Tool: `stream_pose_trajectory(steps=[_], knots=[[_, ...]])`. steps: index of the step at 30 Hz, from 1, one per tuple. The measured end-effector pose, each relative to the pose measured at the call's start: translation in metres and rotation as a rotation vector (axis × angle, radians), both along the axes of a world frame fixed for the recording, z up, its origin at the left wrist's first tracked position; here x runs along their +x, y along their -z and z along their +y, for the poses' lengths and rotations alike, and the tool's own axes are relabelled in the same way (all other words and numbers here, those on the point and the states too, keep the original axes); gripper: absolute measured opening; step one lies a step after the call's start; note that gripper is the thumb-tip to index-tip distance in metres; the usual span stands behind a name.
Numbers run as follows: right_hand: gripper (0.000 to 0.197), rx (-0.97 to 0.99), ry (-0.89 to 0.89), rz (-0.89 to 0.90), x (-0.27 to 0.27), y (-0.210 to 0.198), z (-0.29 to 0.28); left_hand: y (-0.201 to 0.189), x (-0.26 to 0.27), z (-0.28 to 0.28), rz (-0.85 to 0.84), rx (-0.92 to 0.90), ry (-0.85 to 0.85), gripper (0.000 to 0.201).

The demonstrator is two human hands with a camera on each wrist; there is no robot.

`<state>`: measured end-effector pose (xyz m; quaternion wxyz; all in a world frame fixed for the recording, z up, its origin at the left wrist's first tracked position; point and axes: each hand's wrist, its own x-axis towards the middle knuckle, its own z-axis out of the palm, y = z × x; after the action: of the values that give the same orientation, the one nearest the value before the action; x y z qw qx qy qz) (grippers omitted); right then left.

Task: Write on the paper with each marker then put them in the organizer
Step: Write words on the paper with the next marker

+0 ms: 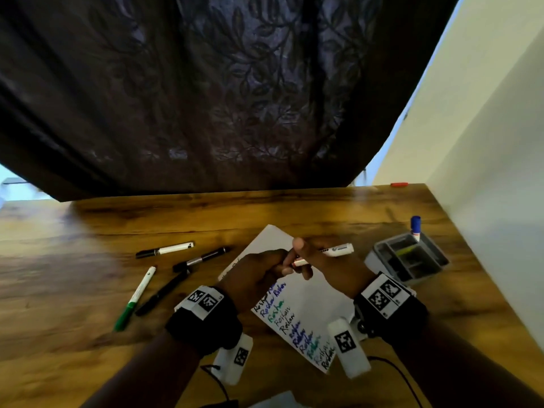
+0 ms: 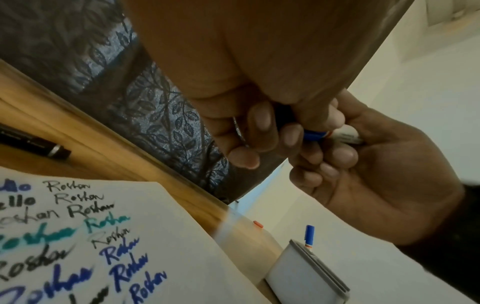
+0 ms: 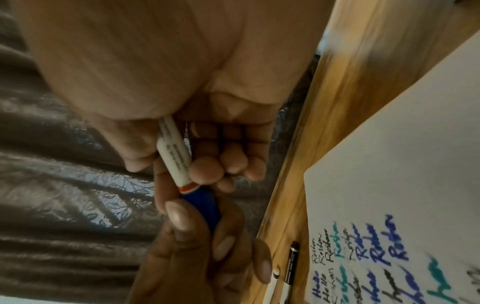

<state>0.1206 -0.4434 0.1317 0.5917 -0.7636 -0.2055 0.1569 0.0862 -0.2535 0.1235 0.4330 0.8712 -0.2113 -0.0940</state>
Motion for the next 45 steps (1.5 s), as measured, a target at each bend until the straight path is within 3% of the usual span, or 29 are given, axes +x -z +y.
stream_pose_trajectory(steps=[3,6,9,12,14,16,21,24,28,31,35,45], knots=[[0.043,-0.029,-0.070,-0.019,0.006,0.003,-0.015,0.009,0.004,-0.006,0.126,-0.039,-0.004,0.016],[0.040,0.001,-0.097,-0.014,0.011,0.005,-0.023,0.015,0.007,-0.011,0.310,-0.223,-0.030,0.019],[0.038,0.006,-0.144,-0.030,0.010,0.004,-0.027,0.012,0.010,-0.010,0.422,-0.251,-0.020,0.023],[0.037,0.187,0.111,0.101,0.019,-0.010,-0.055,0.018,0.005,0.028,0.496,-0.191,-0.145,0.028],[0.035,0.256,0.297,0.049,0.034,-0.023,-0.090,0.027,0.001,0.066,0.434,-0.042,-0.288,0.029],[0.032,0.191,0.309,-0.037,0.041,-0.032,-0.110,0.025,-0.003,0.085,0.309,0.097,-0.329,0.016],[0.020,0.103,0.301,0.045,0.031,0.006,-0.086,0.052,0.002,0.057,0.241,0.300,-0.379,0.025],[0.026,0.155,0.233,0.119,0.023,0.040,-0.062,0.071,0.005,0.032,0.245,0.373,-0.348,0.021],[0.021,0.143,0.178,0.177,0.013,0.083,-0.038,0.102,0.007,0.023,0.404,0.231,-0.210,0.051],[0.020,0.074,0.121,0.202,0.008,0.112,-0.027,0.119,0.001,0.027,0.430,0.256,-0.240,0.073],[0.015,0.083,0.171,0.187,0.007,0.144,-0.027,0.135,-0.005,0.019,0.336,0.324,-0.347,0.083],[0.010,-0.117,0.157,-0.134,0.005,0.172,-0.030,0.138,-0.006,0.017,0.332,0.300,-0.402,0.090]])
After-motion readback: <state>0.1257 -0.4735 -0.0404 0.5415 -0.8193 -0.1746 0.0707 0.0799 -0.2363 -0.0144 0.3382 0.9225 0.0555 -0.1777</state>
